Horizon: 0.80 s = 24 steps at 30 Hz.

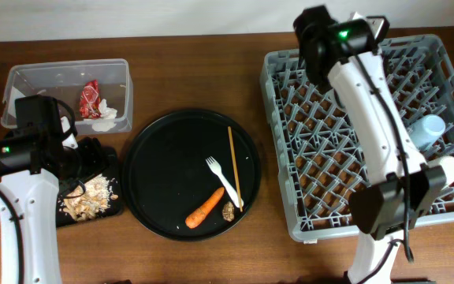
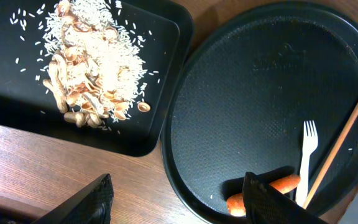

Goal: Sort waste into correct bins and load items into the dishwasher rack
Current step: 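Lift the plate and stand it upright in the rack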

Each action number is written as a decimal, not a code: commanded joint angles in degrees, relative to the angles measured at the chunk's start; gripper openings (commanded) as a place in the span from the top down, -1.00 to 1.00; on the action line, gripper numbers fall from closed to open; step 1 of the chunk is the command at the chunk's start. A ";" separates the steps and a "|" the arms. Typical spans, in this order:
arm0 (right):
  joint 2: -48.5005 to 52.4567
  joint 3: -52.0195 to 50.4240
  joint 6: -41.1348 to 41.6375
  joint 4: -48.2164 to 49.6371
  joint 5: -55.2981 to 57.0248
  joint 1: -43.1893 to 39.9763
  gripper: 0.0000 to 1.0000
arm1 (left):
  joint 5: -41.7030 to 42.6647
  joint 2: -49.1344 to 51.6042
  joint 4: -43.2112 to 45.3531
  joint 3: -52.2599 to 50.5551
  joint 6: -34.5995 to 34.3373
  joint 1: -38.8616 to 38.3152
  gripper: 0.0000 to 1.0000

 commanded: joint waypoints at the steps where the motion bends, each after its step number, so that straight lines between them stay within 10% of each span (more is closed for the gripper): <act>1: 0.96 -7.61 5.20 3.96 5.27 -0.04 0.92 | -0.83 -0.22 -0.04 0.31 0.31 0.24 -0.32; 12: 0.94 -11.43 5.16 9.09 -2.40 8.31 0.88 | -0.83 -0.22 -0.02 0.31 0.31 0.24 -0.33; 19: 0.94 -11.43 5.09 8.26 -12.46 14.51 -0.18 | -0.83 -0.22 -0.04 0.31 0.31 0.24 -0.33; 24: -0.02 -11.34 5.20 6.23 -13.31 16.48 -0.22 | -0.85 -0.22 -0.04 0.31 0.31 0.24 -0.33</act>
